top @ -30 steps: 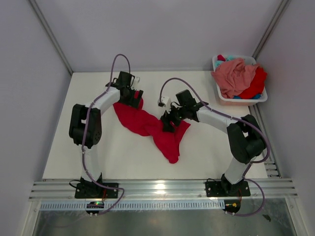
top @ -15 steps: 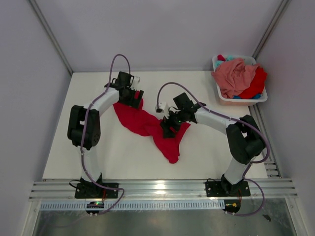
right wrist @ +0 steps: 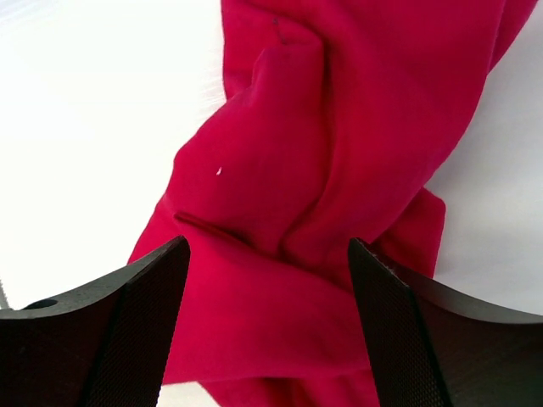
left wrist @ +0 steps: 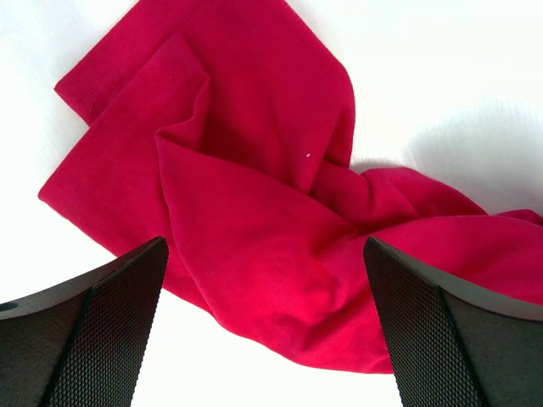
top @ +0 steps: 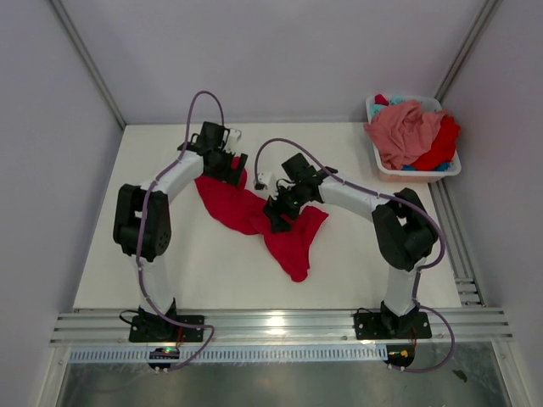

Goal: Fold and stack the t-shirts
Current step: Flatten the tshirt out

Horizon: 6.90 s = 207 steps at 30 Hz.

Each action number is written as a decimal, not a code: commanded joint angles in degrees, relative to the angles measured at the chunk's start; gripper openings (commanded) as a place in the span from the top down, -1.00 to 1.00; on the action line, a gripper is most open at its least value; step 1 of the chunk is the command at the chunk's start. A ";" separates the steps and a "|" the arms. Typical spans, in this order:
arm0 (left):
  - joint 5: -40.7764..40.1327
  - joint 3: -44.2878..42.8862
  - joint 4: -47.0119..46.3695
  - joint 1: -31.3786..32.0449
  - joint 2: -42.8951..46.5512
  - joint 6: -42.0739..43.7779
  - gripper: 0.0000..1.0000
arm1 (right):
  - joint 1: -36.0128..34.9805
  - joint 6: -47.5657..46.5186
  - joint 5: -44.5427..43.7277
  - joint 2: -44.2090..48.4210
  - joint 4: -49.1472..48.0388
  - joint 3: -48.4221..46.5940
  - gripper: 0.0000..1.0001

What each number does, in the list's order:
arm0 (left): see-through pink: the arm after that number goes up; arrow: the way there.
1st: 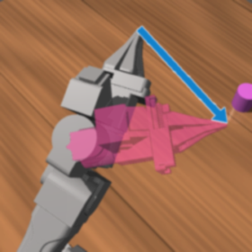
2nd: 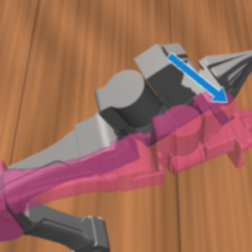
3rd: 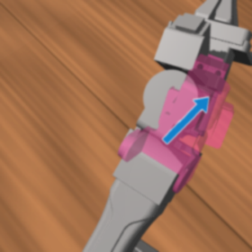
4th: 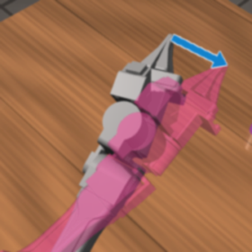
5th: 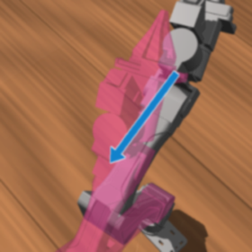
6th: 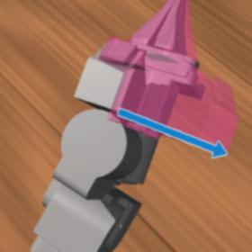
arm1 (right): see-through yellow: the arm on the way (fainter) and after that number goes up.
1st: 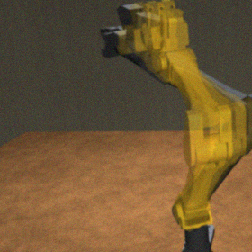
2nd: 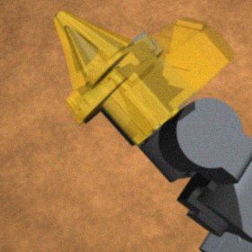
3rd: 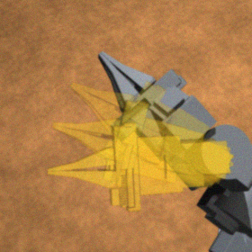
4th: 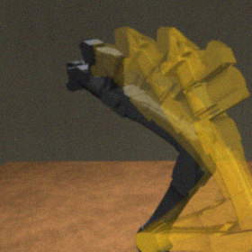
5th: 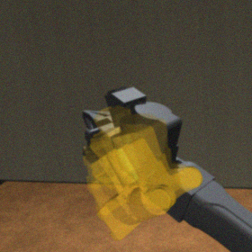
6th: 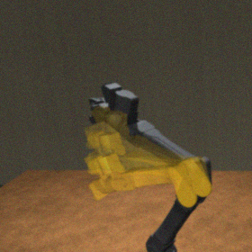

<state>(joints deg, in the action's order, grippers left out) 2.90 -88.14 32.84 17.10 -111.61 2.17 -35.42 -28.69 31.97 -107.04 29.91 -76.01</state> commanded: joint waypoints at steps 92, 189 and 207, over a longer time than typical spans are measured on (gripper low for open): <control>-12.38 -21.29 7.77 -0.32 -17.77 9.78 1.00 | -1.14 -0.14 -6.12 -0.80 6.47 -0.01 0.94; 18.55 -16.38 4.95 -21.41 18.27 -4.99 1.00 | 18.54 10.24 -32.84 21.96 -14.53 0.22 0.94; 17.41 -33.92 10.06 -21.41 1.51 -7.87 1.00 | 18.54 10.14 -37.84 4.86 -13.55 -14.94 0.94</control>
<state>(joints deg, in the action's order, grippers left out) 25.89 -114.98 46.65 -2.24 -105.25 -3.57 -18.65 -18.02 3.44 -97.14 18.72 -84.49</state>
